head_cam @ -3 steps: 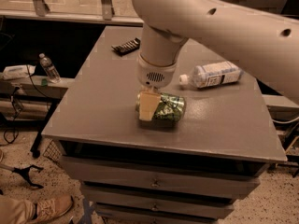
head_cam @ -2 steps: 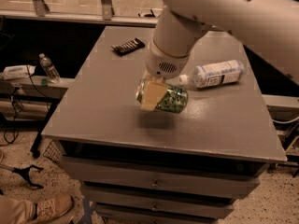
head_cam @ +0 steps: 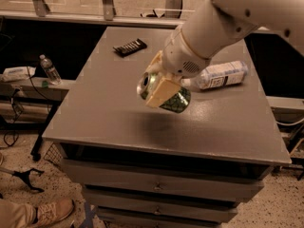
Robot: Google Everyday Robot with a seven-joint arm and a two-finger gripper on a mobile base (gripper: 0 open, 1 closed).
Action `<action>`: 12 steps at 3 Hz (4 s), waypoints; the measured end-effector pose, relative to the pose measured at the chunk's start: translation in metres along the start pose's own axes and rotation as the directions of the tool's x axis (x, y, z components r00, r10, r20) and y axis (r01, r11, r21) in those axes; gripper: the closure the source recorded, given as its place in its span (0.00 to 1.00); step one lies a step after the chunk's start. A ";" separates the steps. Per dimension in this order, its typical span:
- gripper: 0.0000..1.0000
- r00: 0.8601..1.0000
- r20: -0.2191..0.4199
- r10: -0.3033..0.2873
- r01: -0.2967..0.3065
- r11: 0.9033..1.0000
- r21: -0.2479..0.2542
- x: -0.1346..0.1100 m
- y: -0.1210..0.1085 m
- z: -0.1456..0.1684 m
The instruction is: Place green can upright
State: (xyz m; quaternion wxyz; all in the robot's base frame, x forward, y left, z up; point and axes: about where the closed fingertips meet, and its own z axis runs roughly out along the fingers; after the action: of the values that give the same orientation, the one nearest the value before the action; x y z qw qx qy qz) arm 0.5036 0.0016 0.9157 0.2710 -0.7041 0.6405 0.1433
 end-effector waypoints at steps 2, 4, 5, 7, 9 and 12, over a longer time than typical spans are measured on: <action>1.00 0.996 0.092 0.001 -0.004 0.999 0.040 -0.005 -0.001 -0.002; 1.00 0.903 0.430 -0.005 -0.077 0.981 0.175 -0.015 -0.013 -0.022; 1.00 0.821 0.571 0.024 -0.156 0.971 0.183 -0.012 -0.018 -0.023; 1.00 0.690 0.720 0.074 -0.270 0.949 0.161 0.000 -0.023 -0.014; 1.00 0.683 0.728 0.065 -0.291 0.938 0.189 0.006 -0.023 0.004; 1.00 0.624 0.779 0.055 -0.323 0.926 0.194 0.016 -0.022 0.018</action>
Offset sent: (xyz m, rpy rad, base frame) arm 0.0028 -0.0073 0.0202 0.3552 -0.0950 -0.0439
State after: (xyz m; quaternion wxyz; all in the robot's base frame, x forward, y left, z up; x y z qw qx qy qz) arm 0.5302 -0.0006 0.8973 0.6065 -0.4530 0.5520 0.3495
